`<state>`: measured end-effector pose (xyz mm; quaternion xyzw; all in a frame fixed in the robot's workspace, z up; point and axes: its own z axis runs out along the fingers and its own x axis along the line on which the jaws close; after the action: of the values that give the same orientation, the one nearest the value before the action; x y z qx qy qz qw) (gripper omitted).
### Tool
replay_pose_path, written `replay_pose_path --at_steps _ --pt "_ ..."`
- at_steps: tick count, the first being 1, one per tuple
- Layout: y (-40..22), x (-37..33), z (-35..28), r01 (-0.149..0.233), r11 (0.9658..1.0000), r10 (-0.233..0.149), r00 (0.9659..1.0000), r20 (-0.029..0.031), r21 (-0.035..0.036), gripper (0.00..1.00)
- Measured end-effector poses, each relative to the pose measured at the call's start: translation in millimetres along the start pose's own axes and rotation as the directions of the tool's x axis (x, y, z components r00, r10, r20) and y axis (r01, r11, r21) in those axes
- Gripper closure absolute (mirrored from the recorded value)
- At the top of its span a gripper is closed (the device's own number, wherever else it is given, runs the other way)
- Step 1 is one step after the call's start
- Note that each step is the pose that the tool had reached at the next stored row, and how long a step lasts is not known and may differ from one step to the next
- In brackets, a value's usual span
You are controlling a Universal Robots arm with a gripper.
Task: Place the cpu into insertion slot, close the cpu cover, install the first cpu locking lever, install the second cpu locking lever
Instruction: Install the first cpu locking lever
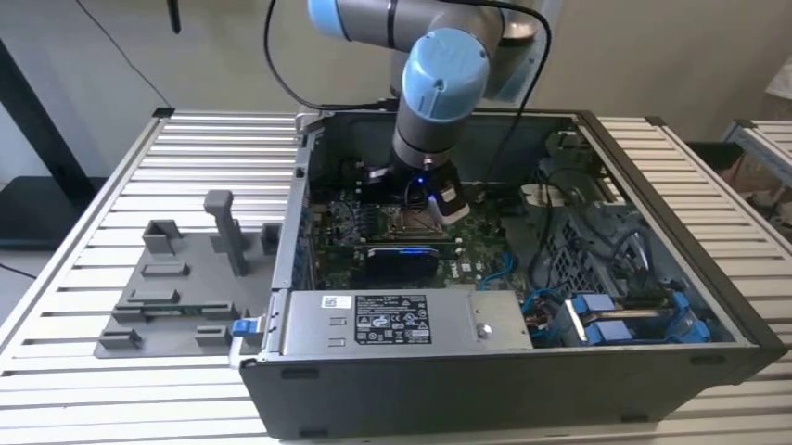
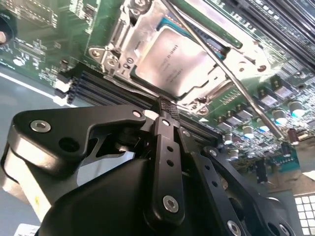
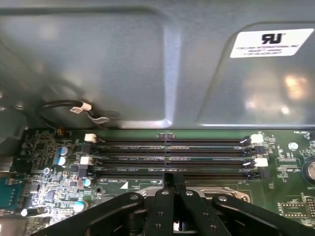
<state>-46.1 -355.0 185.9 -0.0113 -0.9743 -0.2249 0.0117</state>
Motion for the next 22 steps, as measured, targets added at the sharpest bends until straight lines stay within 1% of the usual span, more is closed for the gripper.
replay_pose_path --at_steps 15,16,19,22 --pt "1.2 -18.3 1.8 0.000 1.0000 0.000 1.0000 0.0001 0.0008 0.89" --pt "1.7 -19.4 2.9 0.001 1.0000 -0.001 1.0000 0.0007 -0.0016 0.89" --pt "3.1 -21.1 3.5 0.000 1.0000 0.000 1.0000 -0.0001 0.0004 0.89" --pt "3.7 -21.8 4.0 0.000 1.0000 0.000 1.0000 0.0000 0.0001 0.89"
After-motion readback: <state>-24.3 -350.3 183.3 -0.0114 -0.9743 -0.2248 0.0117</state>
